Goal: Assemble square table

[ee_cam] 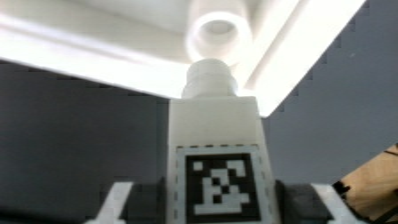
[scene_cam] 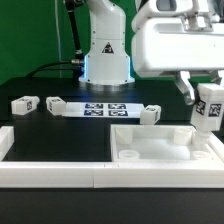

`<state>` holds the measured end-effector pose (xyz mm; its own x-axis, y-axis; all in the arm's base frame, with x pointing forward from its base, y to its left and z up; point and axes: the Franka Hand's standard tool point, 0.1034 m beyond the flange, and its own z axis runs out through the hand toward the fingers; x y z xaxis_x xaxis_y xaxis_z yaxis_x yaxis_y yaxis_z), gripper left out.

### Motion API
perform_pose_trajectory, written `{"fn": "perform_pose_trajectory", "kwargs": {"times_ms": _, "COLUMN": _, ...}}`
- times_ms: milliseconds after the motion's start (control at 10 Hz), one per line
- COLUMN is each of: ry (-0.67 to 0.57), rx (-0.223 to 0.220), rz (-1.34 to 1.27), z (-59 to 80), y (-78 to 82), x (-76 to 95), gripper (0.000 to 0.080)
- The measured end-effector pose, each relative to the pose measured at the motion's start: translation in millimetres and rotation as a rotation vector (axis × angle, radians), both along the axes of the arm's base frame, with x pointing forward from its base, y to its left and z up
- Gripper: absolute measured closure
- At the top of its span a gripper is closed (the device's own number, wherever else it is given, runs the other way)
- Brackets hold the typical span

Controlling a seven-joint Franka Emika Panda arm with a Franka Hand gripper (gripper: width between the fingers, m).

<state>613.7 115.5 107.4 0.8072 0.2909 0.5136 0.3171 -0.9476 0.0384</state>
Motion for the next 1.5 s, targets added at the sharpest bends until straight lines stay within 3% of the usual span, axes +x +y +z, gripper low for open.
{"fn": "perform_pose_trajectory", "kwargs": {"times_ms": 600, "ry": 0.019, "rx": -0.004, "rz": 0.005, "z": -12.6, "y": 0.4, "x": -5.3, "gripper": 0.0509}}
{"fn": "perform_pose_trajectory", "kwargs": {"times_ms": 900, "ry": 0.015, "rx": -0.001, "rz": 0.004, "z": -16.8, "y": 2.0, "x": 1.6, "gripper": 0.0509}}
{"fn": "perform_pose_trajectory", "kwargs": {"times_ms": 1500, "ry": 0.007, "rx": -0.004, "rz": 0.003, "z": -19.3, "y": -1.1, "x": 1.8, "gripper": 0.0509}}
